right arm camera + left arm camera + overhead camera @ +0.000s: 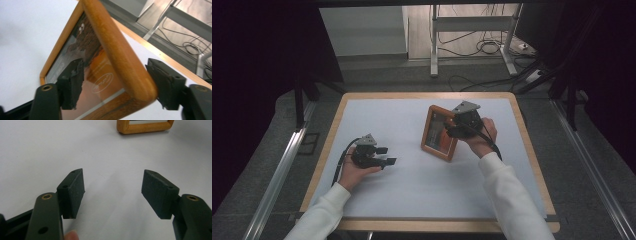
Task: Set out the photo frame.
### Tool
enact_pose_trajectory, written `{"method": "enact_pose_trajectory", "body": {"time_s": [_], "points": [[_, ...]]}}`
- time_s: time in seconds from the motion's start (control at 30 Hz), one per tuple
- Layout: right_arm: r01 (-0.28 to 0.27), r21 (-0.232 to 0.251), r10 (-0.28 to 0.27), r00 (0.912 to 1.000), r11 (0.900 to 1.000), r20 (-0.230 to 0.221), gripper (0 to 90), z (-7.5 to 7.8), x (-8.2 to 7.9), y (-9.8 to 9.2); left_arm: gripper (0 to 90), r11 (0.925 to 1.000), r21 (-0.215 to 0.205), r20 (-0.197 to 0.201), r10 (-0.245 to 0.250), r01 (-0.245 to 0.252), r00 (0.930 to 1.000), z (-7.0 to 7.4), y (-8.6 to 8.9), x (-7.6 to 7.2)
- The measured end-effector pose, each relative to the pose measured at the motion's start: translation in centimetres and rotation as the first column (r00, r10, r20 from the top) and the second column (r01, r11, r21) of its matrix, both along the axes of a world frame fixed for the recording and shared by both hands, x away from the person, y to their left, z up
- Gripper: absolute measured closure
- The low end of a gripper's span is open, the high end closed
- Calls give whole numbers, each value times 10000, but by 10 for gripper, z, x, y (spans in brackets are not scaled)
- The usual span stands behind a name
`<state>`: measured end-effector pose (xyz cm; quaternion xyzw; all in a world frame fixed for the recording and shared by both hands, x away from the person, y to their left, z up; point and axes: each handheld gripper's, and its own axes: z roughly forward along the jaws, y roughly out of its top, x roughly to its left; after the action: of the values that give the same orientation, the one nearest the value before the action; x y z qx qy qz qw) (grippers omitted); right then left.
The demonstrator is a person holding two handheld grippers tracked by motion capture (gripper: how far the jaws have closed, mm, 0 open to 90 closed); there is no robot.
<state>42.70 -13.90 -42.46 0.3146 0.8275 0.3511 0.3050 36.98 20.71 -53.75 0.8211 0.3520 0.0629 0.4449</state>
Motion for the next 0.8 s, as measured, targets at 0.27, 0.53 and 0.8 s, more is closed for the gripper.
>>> {"method": "enact_pose_trajectory", "body": {"time_s": [0.27,0.53,0.8], "points": [[369,994,-382,9992,9944,106,232,12,-15,-18,343,10000,4,17,-21,21,10000,1,0,0],[400,2174,-297,9983,9753,-502,297,-3,-44,-49,343,10000,41,53,-50,50,10000,2,-2,-2],[-56,2418,272,9959,9703,-865,647,-30,-68,-64,343,9996,263,168,-129,125,9998,3,-7,-5]]}}
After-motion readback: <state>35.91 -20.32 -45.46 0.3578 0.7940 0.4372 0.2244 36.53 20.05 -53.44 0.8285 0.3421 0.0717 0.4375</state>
